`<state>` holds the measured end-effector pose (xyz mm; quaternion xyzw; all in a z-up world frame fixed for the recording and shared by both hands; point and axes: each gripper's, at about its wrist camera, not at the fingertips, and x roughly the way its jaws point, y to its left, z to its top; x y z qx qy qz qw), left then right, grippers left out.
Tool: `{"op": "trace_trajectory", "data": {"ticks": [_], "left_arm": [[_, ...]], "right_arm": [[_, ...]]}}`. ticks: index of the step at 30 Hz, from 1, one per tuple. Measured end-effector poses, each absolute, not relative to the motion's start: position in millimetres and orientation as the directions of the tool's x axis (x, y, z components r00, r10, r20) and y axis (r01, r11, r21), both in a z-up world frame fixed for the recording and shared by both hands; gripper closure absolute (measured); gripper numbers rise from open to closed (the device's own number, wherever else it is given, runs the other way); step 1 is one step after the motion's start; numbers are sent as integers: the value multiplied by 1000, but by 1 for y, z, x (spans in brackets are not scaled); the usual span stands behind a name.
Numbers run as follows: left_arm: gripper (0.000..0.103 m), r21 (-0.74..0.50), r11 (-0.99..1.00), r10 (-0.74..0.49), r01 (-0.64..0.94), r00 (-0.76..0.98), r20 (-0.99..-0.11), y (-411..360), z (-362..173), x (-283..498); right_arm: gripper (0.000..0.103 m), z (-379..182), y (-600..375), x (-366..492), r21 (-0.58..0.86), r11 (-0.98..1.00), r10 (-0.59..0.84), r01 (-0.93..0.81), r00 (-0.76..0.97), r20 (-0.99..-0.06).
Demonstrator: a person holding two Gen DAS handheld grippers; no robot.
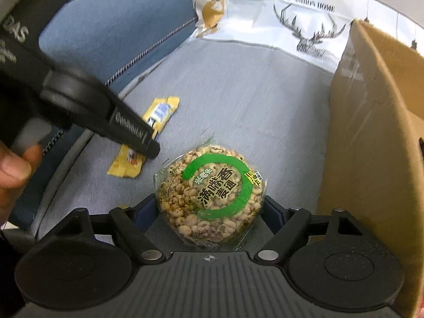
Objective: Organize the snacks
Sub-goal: 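Carry the yellow bar with the left tool while the right tool carries the grain pack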
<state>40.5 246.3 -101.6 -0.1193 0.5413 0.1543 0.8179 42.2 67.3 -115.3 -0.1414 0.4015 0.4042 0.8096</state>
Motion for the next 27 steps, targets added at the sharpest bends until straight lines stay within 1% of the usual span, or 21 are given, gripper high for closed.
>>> {"op": "trace_trajectory", "data": {"ticks": [4, 8, 11, 14, 16, 18, 21, 24, 27], "left_arm": [[88, -57, 919, 121, -390, 416, -901, 248, -92, 35], [88, -140, 897, 118, -418, 534, -838, 250, -69, 21], [88, -206, 880, 126, -429, 628, -768, 246, -48, 5], [88, -238, 874, 153, -423, 705, -692, 236, -25, -9], [88, -257, 874, 166, -413, 749, -641, 226, -12, -14], [88, -265, 878, 171, -397, 780, -602, 214, 0, -13], [88, -225, 903, 192, -366, 812, -551, 193, 15, -8], [88, -217, 922, 178, -319, 850, -495, 173, 29, -3], [88, -236, 934, 142, -270, 882, -449, 154, 38, 5]], "right_arm": [[20, -100, 62, 36, 88, 633, 565, -769, 381, -732], [20, -79, 52, 32, 103, 628, 602, -771, 398, -692], [21, -57, 40, 24, 85, 623, 636, -778, 440, -634], [21, -29, 20, 20, 72, 635, 659, -769, 491, -569], [21, -7, -2, 21, 93, 642, 687, -761, 518, -510], [21, 12, -24, 25, 75, 656, 695, -751, 562, -448], [21, 37, -66, 35, 26, 695, 681, -718, 647, -344], [21, 44, -104, 51, -45, 747, 632, -664, 729, -264], [21, 34, -132, 69, -87, 804, 558, -588, 797, -231]]}}
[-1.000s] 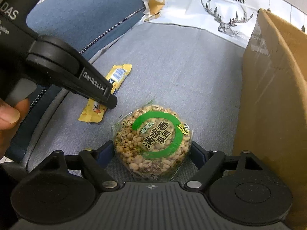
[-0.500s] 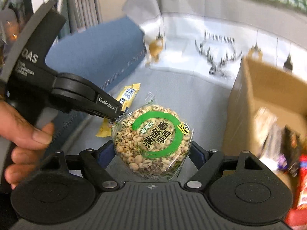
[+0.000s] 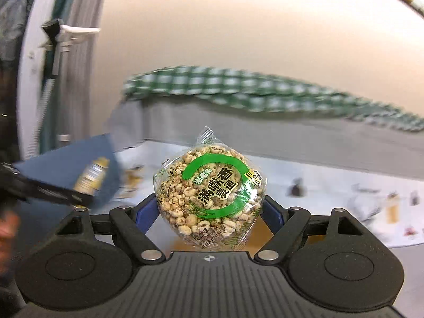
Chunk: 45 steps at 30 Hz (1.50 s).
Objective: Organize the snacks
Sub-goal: 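Carry the yellow bar with the left tool while the right tool carries the grain pack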
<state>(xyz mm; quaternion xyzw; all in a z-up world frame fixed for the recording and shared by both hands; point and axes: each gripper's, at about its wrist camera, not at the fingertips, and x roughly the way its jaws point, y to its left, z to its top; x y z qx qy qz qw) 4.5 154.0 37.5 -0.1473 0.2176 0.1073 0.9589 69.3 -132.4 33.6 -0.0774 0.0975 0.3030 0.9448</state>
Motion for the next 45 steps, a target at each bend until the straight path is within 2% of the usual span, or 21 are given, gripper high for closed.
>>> {"op": "trace_trajectory", "data": {"ticks": [4, 12, 21, 45], "left_arm": [[88, -268, 941, 82, -206, 909, -410, 124, 44, 17], [88, -198, 979, -18, -55, 936, -351, 54, 41, 50], [88, -135, 990, -92, 49, 938, -334, 10, 29, 80], [88, -204, 979, -79, 8, 936, -342, 19, 25, 98]], "right_arm": [[21, 15, -161, 99, 13, 868, 476, -497, 822, -311], [21, 8, -179, 108, -31, 888, 431, -458, 855, -289], [21, 6, -185, 105, -63, 891, 413, -449, 862, -294], [20, 4, -179, 116, -39, 896, 409, -441, 858, -311]]}}
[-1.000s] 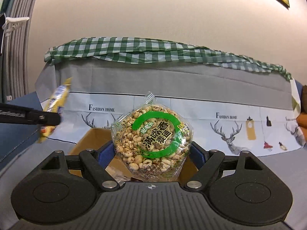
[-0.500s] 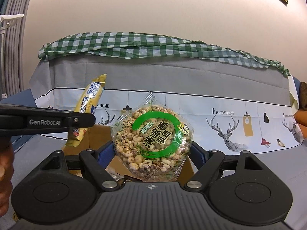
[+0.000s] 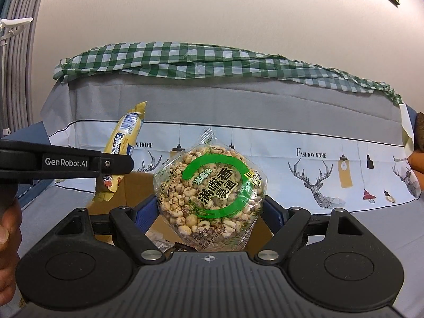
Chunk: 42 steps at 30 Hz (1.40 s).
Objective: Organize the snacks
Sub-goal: 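Carry the yellow bar with the left tool while the right tool carries the grain pack, then open both tools over the box to drop the yellow bar and grain pack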
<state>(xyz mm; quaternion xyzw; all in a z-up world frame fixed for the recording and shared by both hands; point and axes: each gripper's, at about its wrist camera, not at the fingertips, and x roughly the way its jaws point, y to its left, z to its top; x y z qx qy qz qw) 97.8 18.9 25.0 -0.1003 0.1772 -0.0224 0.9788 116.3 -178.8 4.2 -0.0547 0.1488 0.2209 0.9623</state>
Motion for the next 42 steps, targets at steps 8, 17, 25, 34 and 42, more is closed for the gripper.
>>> {"op": "trace_trajectory", "data": {"ticks": [8, 17, 25, 34, 42], "left_arm": [[88, -213, 977, -79, 4, 937, -341, 20, 26, 98], [88, -225, 974, -83, 5, 937, -339, 20, 27, 98], [88, -231, 973, -82, 3, 940, -333, 20, 27, 99], [51, -251, 968, -83, -3, 940, -331, 23, 28, 98], [16, -224, 975, -61, -2, 960, -273, 30, 35, 81]], "right_arm": [[20, 3, -180, 112, -32, 903, 401, -429, 866, -299], [20, 3, -180, 110, -36, 901, 404, -432, 866, -294], [20, 4, -180, 109, -37, 900, 407, -435, 866, -290], [15, -1, -174, 114, -67, 905, 380, -420, 869, -319], [1, -2, -178, 119, -50, 918, 358, -395, 874, -328]]}}
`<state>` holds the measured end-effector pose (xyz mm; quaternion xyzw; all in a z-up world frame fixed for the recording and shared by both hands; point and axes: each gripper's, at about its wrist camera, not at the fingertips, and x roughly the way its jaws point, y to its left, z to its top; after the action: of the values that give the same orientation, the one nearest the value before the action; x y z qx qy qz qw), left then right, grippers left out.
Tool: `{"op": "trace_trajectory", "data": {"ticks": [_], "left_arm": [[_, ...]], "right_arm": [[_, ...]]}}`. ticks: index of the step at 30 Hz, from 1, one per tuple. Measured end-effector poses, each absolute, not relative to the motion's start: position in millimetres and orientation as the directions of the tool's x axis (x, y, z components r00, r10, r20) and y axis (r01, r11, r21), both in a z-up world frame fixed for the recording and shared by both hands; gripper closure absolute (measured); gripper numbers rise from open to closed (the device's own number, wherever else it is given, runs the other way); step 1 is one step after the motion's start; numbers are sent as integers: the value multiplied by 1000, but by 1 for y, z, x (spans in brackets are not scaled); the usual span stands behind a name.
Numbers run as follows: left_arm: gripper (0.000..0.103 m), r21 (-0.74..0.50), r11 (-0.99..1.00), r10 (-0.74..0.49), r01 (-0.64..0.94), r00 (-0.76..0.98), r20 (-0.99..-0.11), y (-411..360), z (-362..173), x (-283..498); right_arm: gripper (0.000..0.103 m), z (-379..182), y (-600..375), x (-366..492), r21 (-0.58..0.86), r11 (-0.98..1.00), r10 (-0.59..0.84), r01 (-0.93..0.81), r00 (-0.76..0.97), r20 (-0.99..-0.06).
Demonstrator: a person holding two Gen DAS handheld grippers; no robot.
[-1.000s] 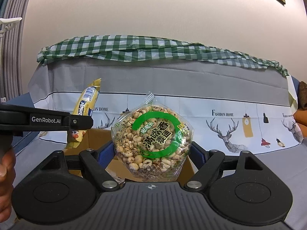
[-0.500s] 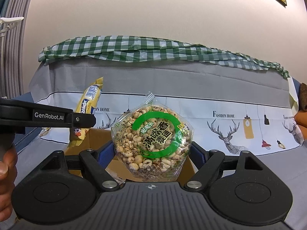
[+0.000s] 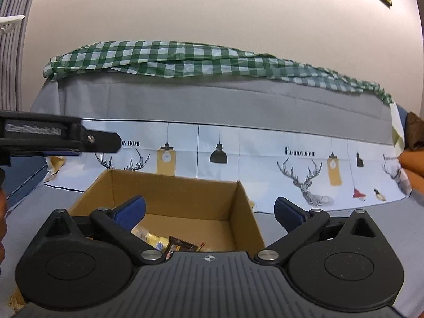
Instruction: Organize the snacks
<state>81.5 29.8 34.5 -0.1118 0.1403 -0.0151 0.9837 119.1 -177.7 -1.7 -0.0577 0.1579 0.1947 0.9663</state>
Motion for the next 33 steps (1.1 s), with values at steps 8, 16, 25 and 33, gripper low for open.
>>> {"op": "trace_trajectory", "data": {"ticks": [8, 16, 25, 33], "left_arm": [[7, -95, 993, 44, -68, 971, -235, 25, 34, 41], [6, -106, 990, 55, -96, 942, -332, 10, 21, -10], [0, -164, 959, 98, -230, 816, -570, -6, -12, -44], [0, -110, 956, 147, -273, 766, -626, -7, -23, -37]], "right_arm": [[1, 2, -194, 113, 22, 937, 338, -350, 884, -324], [1, 3, -207, 90, 3, 938, 318, -347, 855, -410], [1, -22, -237, 40, 71, 934, 337, -349, 801, -496], [1, -37, -238, 52, 132, 927, 364, -350, 762, -535]]}}
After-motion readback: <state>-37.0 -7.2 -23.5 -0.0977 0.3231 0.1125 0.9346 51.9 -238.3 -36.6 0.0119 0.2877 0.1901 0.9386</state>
